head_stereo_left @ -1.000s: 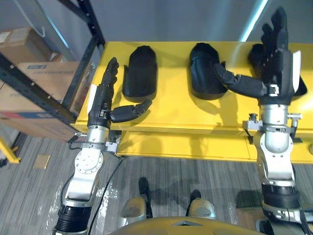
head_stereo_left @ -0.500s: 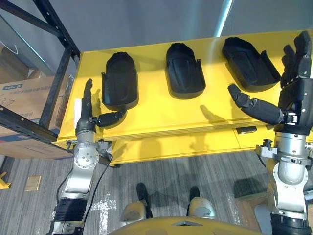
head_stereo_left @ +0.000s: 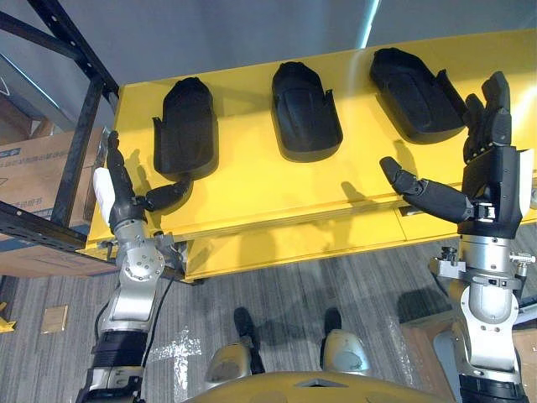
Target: Walk over and take three plastic housings, then place them on the shelf
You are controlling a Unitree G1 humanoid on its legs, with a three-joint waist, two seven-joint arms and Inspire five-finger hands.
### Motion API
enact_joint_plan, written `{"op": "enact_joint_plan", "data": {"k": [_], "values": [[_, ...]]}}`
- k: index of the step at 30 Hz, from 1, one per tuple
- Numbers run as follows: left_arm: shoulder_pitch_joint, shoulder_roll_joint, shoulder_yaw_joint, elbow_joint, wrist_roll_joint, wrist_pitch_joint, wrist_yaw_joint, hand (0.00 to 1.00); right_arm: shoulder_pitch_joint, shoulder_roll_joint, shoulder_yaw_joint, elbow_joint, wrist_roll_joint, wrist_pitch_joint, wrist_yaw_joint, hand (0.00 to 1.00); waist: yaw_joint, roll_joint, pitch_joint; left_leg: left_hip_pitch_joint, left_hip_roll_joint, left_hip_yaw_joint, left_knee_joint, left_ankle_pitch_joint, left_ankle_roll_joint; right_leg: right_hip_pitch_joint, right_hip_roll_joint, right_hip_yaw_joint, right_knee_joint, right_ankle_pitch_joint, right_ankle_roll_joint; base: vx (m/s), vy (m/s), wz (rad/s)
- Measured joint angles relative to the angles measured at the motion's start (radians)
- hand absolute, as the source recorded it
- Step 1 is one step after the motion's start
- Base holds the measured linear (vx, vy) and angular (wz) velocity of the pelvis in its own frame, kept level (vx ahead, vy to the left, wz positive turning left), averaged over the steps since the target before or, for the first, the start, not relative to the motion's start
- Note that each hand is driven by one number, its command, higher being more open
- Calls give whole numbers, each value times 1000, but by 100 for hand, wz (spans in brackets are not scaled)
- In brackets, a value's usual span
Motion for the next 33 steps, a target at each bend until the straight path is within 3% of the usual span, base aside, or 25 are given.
{"op": "enact_joint_plan", "data": {"k": [8,12,17,22,26,33], "values": [[-60,1,2,26,-38,-13,25,100,0,35,14,1,-2,1,-3,100,-4,1,23,-13,0,3,1,9,8,-23,0,6,11,0,0,16,-4,-1],[-7,-16,3,-109,-96,-29,-20,100,12,59,14,-1,-2,1,-2,100,-2,0,27,-13,0,3,1,8,7,-23,0,4,10,2,3,18,-2,0],[114,-63,-2,-377,-82,-120,-119,100,18,103,14,-4,-5,1,-3,100,2,0,27,7,0,0,0,0,2,7,0,-2,4,-6,5,40,1,4],[198,-90,17,-464,-90,-180,-171,100,23,107,15,-39,-11,0,-28,100,2,11,20,29,-1,-12,-3,-17,-5,62,1,-28,-43,-7,13,19,15,9],[275,-128,42,-512,-204,-243,-231,100,23,138,15,-48,-19,-6,-67,100,26,15,-15,35,-3,-38,-3,-15,-1,103,2,-61,-75,2,19,65,0,21],[302,-207,40,-555,-234,-397,-191,100,-14,157,66,6,-61,-16,-199,100,59,13,-76,39,-14,-121,-4,-11,-2,179,1,-153,-115,1,17,49,-7,35]]}}
